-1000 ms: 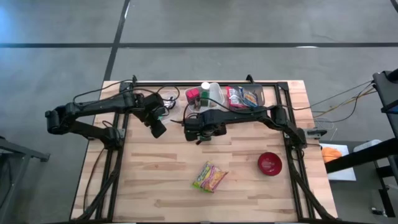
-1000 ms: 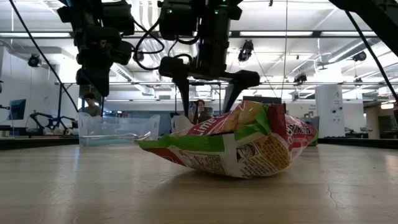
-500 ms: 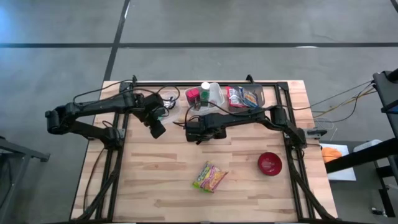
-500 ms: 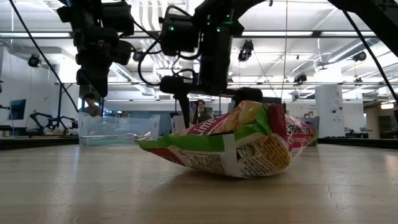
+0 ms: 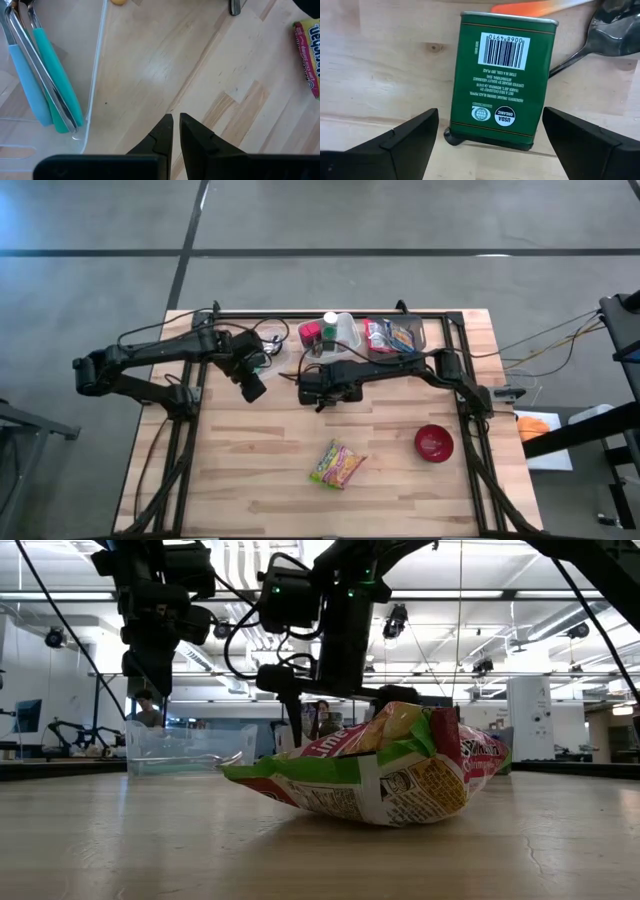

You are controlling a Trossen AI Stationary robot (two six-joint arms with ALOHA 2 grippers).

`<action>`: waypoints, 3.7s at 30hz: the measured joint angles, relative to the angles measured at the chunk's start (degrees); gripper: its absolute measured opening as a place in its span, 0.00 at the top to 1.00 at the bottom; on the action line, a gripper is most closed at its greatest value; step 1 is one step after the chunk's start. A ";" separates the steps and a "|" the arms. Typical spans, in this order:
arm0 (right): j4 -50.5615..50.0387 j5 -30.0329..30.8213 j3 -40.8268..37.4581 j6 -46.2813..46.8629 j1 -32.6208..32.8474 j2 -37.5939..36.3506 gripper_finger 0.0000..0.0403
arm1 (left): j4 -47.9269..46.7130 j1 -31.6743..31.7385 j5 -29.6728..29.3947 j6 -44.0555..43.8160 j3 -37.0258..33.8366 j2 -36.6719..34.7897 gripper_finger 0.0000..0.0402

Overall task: Pick & Place Food Item
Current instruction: Put the black seasoning can into the white bin

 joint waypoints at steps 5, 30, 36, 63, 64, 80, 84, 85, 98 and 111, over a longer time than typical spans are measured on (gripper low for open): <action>0.45 -1.19 0.14 -1.28 -0.48 1.58 0.13 | -0.03 0.00 0.01 0.00 0.00 0.00 0.91; -1.09 -1.40 2.38 -4.91 -0.39 4.52 0.32 | -2.70 0.07 0.02 -0.02 0.13 0.00 0.91; -2.17 -1.61 2.38 -7.76 -0.39 4.30 0.32 | -3.07 0.07 0.00 0.65 0.14 0.00 0.91; -11.38 7.85 3.32 -57.70 8.77 -16.80 0.32 | 23.73 1.05 19.06 -26.61 0.15 0.06 0.91; -11.90 7.83 3.32 -58.77 9.05 -17.32 0.32 | 26.50 1.05 19.86 -29.08 0.15 0.19 0.91; -17.34 10.37 3.32 -66.19 11.37 -18.74 0.32 | 49.42 1.05 29.79 -49.37 0.22 6.08 0.91; -17.47 10.63 3.68 -66.51 11.39 -19.09 0.32 | 49.36 1.05 28.30 -51.13 0.20 6.08 0.91; -17.49 10.73 3.87 -66.68 11.39 -19.23 0.32 | 49.49 1.05 28.05 -51.15 0.20 6.09 0.91; -17.58 11.82 7.72 -70.03 11.35 -20.13 0.32 | 50.29 0.92 27.58 -50.64 0.20 6.08 0.60; -15.40 11.47 7.74 -70.33 10.35 -20.11 0.32 | 55.61 -1.61 24.44 -55.51 0.15 6.08 0.22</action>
